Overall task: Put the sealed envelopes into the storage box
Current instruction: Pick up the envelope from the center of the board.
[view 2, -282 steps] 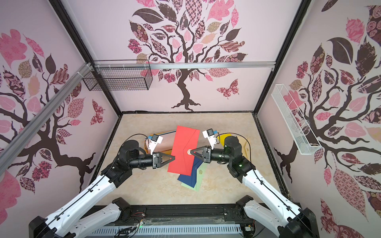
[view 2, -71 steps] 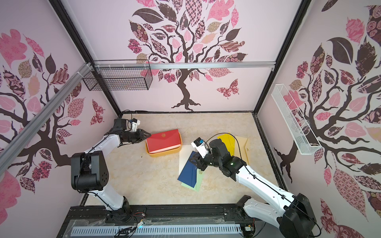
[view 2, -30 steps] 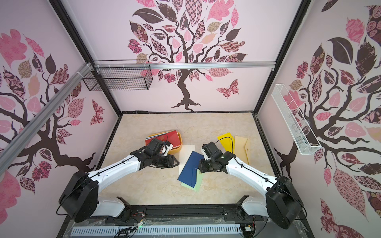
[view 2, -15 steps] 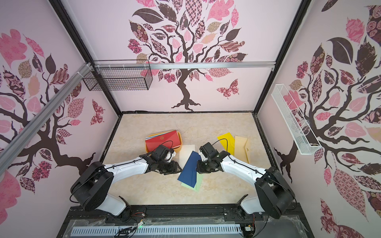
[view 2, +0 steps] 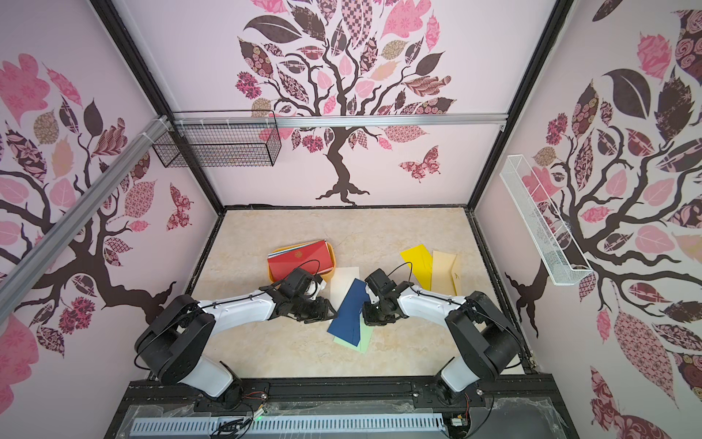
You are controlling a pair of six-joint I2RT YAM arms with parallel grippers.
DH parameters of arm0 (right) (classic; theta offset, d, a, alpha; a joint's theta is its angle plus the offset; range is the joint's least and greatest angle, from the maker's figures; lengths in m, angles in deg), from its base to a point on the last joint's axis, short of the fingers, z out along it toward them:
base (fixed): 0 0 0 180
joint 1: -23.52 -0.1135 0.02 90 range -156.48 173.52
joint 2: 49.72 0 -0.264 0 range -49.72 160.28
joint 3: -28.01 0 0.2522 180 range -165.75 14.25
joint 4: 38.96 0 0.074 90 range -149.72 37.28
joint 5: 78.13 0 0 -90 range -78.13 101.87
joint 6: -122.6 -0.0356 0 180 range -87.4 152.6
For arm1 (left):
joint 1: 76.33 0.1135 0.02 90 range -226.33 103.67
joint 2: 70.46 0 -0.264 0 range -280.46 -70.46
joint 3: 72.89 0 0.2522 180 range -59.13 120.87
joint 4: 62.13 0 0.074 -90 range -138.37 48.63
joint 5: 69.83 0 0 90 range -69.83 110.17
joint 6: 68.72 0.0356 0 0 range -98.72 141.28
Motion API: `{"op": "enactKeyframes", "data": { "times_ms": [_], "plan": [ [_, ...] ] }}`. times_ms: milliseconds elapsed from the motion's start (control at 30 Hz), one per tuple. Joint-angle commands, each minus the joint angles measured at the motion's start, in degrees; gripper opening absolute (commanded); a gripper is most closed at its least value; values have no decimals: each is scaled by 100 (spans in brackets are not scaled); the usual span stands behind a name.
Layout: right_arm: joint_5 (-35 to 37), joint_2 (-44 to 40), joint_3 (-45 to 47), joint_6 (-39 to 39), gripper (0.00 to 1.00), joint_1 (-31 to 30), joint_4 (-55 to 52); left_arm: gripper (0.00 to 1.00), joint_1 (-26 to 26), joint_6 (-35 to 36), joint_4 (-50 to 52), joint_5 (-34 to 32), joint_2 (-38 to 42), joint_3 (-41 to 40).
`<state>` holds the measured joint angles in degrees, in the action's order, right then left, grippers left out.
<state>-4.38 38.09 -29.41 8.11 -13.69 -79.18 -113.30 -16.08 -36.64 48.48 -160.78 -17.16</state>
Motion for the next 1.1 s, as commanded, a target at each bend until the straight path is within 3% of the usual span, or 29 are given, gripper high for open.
{"op": "enactKeyframes", "data": {
  "times_ms": [0, 467, 733, 1067],
  "plan": [
    [37, 175, 22, -55, 16, 29, 153, 54, -21, -48, -213, 161, -140, -44],
    [-89, 281, 192, -144, 15, 26, 369, 53, -73, -371, -808, 567, -378, -104],
    [-107, 224, 225, -126, 15, 23, 352, 53, -73, 96, 117, -32, -173, -30],
    [-142, 219, 217, -125, 15, 23, 369, 52, -166, -289, -653, 500, -167, -448]
  ]
}}
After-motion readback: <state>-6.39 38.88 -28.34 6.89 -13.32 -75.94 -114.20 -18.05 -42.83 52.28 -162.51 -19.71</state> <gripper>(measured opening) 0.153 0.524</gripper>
